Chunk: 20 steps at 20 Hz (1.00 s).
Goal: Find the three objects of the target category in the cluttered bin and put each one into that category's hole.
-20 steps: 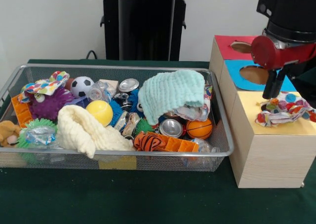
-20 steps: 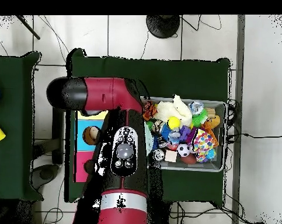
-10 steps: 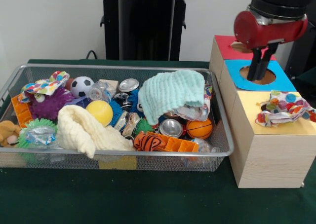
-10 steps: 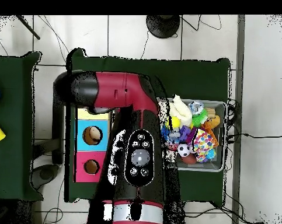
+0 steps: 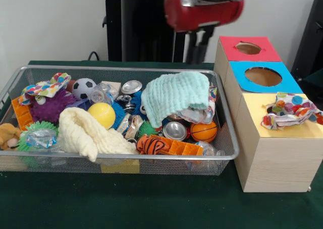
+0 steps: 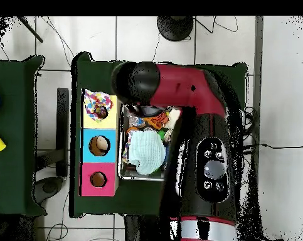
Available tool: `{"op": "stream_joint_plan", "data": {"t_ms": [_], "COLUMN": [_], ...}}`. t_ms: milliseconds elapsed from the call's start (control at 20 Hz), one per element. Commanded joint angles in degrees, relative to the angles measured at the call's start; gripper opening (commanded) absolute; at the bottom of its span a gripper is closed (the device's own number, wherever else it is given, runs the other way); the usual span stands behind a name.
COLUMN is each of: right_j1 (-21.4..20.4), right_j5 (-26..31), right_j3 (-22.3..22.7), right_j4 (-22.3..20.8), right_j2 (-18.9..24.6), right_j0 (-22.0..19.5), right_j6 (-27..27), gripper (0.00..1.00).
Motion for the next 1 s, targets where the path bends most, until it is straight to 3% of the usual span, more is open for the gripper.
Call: {"op": "stream_joint_plan", "data": {"t_ms": [50, 200, 300, 350, 450, 550, 700, 850, 1000], "right_j1": [1.5, 1.8, 0.8, 0.3, -0.2, -0.9, 4.4, 7.7, 8.5], "right_j5": [9.6, 9.1, 3.5, 2.9, 7.4, 5.0, 12.6, 14.2, 17.7], "right_j3": [-3.3, -5.9, -8.3, -9.4, -11.9, -13.9, -20.9, -26.3, -28.7], "right_j4": [-5.4, -5.1, -4.0, -3.7, -4.8, -5.0, -4.5, -6.7, -8.3], "right_j2": [9.9, 11.4, 10.8, 12.1, 12.4, 13.6, 16.6, 21.1, 23.4], "right_j0": [-6.7, -9.0, -10.4, -11.6, -12.5, -13.6, -14.9, -16.6, -17.4], "right_j6": [-26.6, -24.6, -18.5, -20.4, -23.3, -24.5, -25.6, -37.5, -43.8], "gripper": [0.0, 0.0, 0.0, 0.0, 0.0, 0.0, 0.0, 0.0, 0.0]}}
